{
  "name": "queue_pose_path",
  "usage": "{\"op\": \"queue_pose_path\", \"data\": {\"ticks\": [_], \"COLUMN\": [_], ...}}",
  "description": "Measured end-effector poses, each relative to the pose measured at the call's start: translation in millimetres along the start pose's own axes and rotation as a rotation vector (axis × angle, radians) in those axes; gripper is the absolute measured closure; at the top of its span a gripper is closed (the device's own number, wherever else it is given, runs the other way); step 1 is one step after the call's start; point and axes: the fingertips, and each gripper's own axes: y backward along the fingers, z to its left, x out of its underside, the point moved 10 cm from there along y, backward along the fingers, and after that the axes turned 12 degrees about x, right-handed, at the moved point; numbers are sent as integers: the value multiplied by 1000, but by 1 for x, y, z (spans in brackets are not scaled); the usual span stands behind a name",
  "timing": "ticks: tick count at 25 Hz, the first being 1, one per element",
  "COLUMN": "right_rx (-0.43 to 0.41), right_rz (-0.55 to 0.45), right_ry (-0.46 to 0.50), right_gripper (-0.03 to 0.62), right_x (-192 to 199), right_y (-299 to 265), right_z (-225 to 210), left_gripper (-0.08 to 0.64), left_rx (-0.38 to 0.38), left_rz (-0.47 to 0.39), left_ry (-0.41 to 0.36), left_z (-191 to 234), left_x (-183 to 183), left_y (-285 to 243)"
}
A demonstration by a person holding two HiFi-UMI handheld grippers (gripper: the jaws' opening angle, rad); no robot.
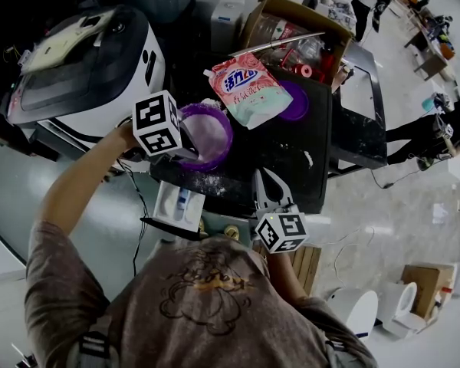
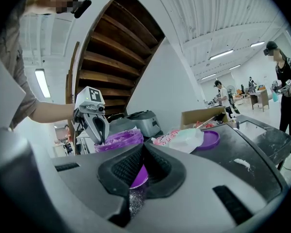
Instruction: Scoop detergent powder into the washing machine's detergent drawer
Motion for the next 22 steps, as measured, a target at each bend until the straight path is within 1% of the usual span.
{"op": "queue_pose_path", "data": {"ticks": [3,7,13,19,22], "right_rx": [-4,-6,-5,-12,-25], "right_rz": [3,4,3,12,15], "right_ry": [3,6,11,15,16], "right_gripper": [591,591,591,591,591], "right_x": [1,1,0,-1,0], "right_y": [0,0,-1,-4,-7], "right_z": [1,2,2,2,4], "left_gripper": [535,535,535,537,537], "left_rx": [19,44,62,81,63], "left_rz": [-37,-117,-252,-417,-471], "left_ry": [14,41,100,168,191], "left_z": [1,1,5,10,11], "left_x": [2,2,11,20,24], "left_y": [2,7,13,22,25]}}
